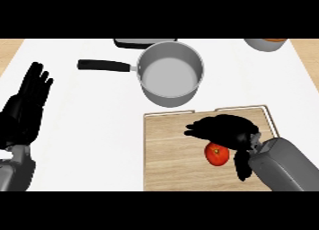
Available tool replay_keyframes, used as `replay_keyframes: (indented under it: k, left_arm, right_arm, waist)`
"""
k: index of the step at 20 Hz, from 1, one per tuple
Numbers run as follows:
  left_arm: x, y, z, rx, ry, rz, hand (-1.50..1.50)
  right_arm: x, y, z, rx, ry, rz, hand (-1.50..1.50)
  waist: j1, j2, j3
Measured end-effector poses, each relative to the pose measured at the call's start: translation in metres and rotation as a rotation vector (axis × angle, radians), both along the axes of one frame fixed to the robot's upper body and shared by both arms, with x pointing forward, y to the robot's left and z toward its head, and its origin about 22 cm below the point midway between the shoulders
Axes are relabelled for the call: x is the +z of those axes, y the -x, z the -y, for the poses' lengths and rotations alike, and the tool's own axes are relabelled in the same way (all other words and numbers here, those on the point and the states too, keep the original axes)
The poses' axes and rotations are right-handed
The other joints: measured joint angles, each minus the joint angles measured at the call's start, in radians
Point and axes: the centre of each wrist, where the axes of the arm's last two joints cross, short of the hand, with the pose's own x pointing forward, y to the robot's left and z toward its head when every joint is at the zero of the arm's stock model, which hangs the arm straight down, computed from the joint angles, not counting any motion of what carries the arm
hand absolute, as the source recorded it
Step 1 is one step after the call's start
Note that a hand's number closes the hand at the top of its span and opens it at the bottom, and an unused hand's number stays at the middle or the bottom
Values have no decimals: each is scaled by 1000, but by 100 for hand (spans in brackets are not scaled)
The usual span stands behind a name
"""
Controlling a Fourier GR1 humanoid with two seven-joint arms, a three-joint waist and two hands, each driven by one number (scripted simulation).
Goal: Pick the tomato from the tray and place it in the pot
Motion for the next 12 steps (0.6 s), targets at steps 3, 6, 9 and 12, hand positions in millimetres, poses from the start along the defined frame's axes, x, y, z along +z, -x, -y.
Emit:
replay_keyframes:
  k: [3,6,9,12]
  left_arm:
    - [2,1,-1,0,1,0,0]
    - [2,2,1,-3,-2,3,0]
    - [-3,0,1,-3,3,0,0]
    - [-3,-1,-2,-3,4,0,0]
  right_arm:
    - [-9,2,-4,-1,-6,3,-150]
    - [-15,6,-4,6,-2,2,-150]
    - [-27,5,5,3,13,14,-150]
    - [-29,-2,10,-9,23,27,-150]
  waist:
    - [0,0,0]
    - [0,0,0]
    - [0,0,0]
    - [0,0,0]
